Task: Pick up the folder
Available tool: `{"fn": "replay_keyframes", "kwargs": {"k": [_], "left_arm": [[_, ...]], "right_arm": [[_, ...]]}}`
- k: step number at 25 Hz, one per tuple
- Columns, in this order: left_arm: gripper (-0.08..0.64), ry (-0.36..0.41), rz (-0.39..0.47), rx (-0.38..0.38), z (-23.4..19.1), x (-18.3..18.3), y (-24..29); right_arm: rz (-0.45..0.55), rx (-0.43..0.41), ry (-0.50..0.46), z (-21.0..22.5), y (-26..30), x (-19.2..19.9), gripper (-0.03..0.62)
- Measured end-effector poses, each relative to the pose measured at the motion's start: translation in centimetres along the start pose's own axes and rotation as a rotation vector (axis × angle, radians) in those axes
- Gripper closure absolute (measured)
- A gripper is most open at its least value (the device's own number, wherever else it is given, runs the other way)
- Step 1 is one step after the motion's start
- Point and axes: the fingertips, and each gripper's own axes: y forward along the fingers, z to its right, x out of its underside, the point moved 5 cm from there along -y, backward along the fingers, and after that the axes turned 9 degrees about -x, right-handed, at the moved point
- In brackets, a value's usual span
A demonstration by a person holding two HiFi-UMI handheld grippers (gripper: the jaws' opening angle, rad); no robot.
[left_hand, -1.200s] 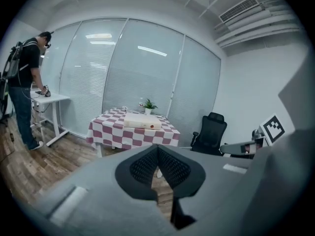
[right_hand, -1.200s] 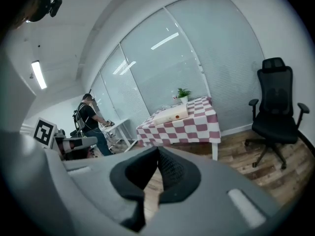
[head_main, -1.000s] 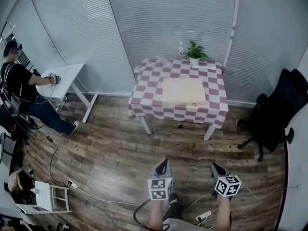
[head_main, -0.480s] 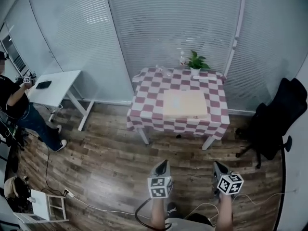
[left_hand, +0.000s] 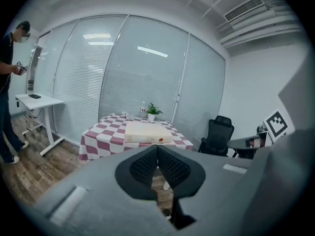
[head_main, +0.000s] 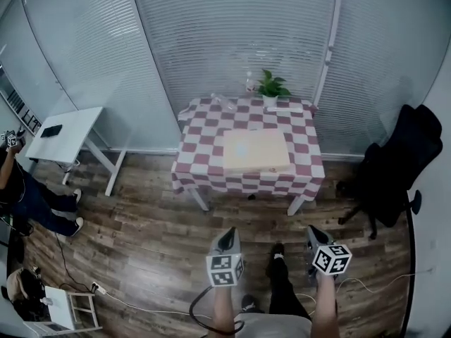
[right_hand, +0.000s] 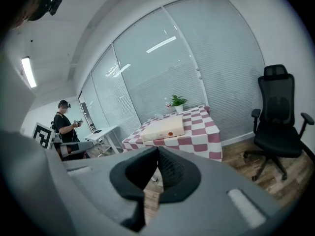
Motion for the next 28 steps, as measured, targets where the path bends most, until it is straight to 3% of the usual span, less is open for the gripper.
{"fn": "replay_keyframes", "kwargs": {"k": [3,6,8,12,21,28], "left_arm": [[0.552,0.037,0.015,-0.020,-0.4,-1.1,1.3],[0.552,0.069,0.068,-0.139,-2.8,-3.0,2.9],[0.552,0.046,0.104,-0.201,-4.1,-5.4,4.3],[0.552,0.001,0.149,-0.182,-3.5,-9.9,7.9],[0.552,0.016,0.119,-0.175,0.1,-13.2,17.2],[0.552,0.045,0.053,-0.186,2.1,-11.8,21.2]], "right_arm": [[0.018,-0.001,0.011,1.8,1.9,-1.4,0.591],[0.019,-0.028,-0.020,3.7,4.2,-4.0,0.591],[0.056,-0.039,-0.020,5.2,6.0,-6.8,0.592],[0.131,-0.064,-0.004,7.6,9.3,-12.0,0.592],[0.106,-0.123,-0.021,12.9,15.5,-16.6,0.591],[0.105,-0.148,-0.011,16.7,19.0,-18.7,0.591]]}}
